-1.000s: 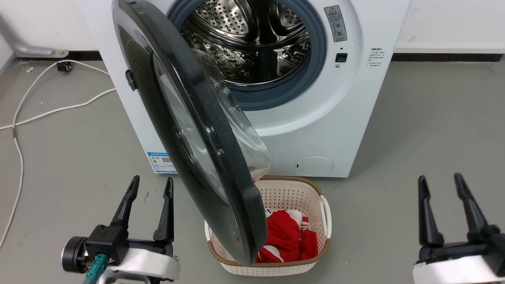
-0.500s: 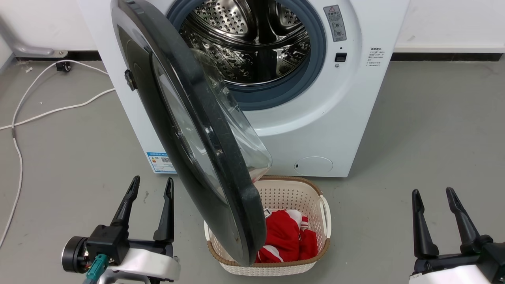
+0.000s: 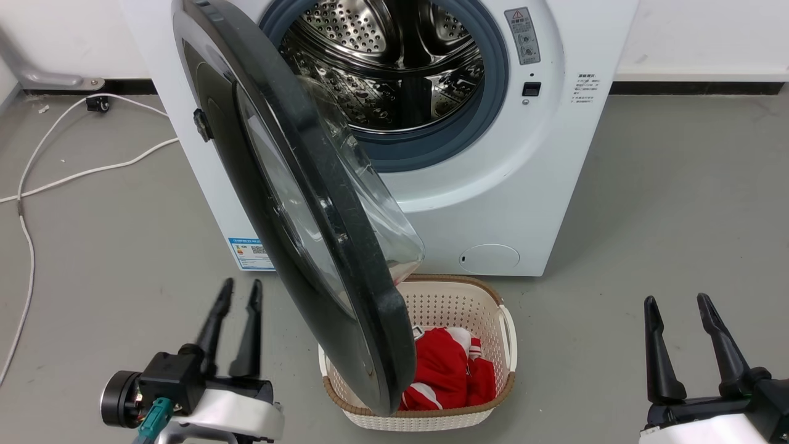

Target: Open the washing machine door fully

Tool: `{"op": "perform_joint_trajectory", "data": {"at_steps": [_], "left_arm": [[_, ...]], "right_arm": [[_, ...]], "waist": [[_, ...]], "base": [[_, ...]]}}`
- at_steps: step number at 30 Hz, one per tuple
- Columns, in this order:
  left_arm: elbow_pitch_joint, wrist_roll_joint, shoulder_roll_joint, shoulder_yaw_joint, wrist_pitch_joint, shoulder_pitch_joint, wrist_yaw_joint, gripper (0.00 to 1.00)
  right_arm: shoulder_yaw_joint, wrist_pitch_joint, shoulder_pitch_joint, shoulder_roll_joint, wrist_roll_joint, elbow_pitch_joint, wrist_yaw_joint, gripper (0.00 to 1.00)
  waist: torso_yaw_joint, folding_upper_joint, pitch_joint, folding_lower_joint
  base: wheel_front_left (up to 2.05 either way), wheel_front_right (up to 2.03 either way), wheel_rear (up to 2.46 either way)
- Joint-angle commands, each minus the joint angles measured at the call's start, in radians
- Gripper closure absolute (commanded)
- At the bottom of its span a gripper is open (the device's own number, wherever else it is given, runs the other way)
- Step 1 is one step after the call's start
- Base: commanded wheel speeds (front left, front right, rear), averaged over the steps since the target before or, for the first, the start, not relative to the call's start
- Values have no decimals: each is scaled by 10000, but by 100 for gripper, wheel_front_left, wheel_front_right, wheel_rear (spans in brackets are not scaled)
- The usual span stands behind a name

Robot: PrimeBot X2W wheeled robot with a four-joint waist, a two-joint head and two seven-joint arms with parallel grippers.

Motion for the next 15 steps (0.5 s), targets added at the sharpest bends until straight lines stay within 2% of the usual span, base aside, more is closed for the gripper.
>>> {"op": "perform_joint_trajectory", "data": {"at_steps": [1, 9, 15], "left_arm": [[-22, -62, 50, -31, -27, -133, 0, 100], [-730, -69, -3, 168, -27, -183, 0, 100], [-2261, -357, -93, 572, -26, -467, 0, 100]], "right_arm": [[-4, -32, -114, 18, 93, 22, -7, 0], [6, -31, -180, 18, 118, 95, -7, 0], [-27, -32, -213, 18, 133, 155, -7, 0]], "waist": [[2, 0, -3, 0], [-13, 0, 25, 0], [17, 0, 38, 0]], "base": [[0, 0, 0], [0, 0, 0], [0, 0, 0]]}}
